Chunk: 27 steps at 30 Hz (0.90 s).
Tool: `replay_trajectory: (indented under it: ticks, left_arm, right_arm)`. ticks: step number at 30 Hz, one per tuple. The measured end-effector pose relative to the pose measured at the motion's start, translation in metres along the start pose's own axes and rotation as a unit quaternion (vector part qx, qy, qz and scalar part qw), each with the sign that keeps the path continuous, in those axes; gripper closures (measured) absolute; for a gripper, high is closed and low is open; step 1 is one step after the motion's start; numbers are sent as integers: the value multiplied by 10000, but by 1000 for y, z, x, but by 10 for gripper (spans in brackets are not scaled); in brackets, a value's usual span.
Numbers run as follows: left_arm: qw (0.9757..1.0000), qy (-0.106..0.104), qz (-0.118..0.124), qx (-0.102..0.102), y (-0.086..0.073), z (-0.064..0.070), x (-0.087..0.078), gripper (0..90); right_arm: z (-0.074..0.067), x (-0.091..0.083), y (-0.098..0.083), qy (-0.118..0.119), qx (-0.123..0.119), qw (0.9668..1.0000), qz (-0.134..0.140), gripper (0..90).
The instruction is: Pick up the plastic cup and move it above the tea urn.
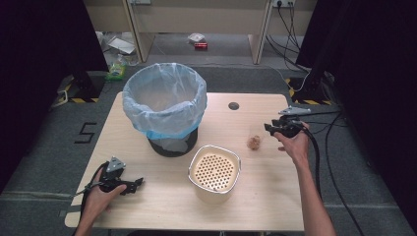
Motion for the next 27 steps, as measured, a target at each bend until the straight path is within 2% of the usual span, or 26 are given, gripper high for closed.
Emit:
replay_trajectory:
  ticks: [6, 13, 16, 20, 22, 27]
  left_arm:
    - [10000, -1, 0, 3, 0, 0, 0, 0]
    - [10000, 0, 1, 3, 0, 0, 0, 0]
    - [10000, -1, 0, 5, 0, 0, 0, 0]
    - [10000, -2, 2, 3, 0, 0, 0, 0]
    - [10000, -2, 1, 3, 0, 0, 0, 0]
    - [10000, -1, 0, 4, 0, 0, 0, 0]
  right_arm:
    - [1, 17, -1, 47, -67, 9995, -315, 662]
    - [2, 28, 3, 154, -95, 9984, -529, 707]
    - [1, 32, 6, 206, -202, 9969, -733, 725]
    - [0, 38, 2, 228, -230, 9937, -1074, 776]
    - [0, 38, 1, 266, -294, 9930, -1114, 828]
    - [-8, 31, -3, 359, -377, 9915, -1194, 841]
Point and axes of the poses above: each handheld gripper's, and its own axes: x roughly forward along the jaws, y roughly out of its top, z roughly to its right, the point moved 8 cm from there along x, roughly forward along the jaws, and after that the axes turned 15 degrees about y, right-handed, at the moved point
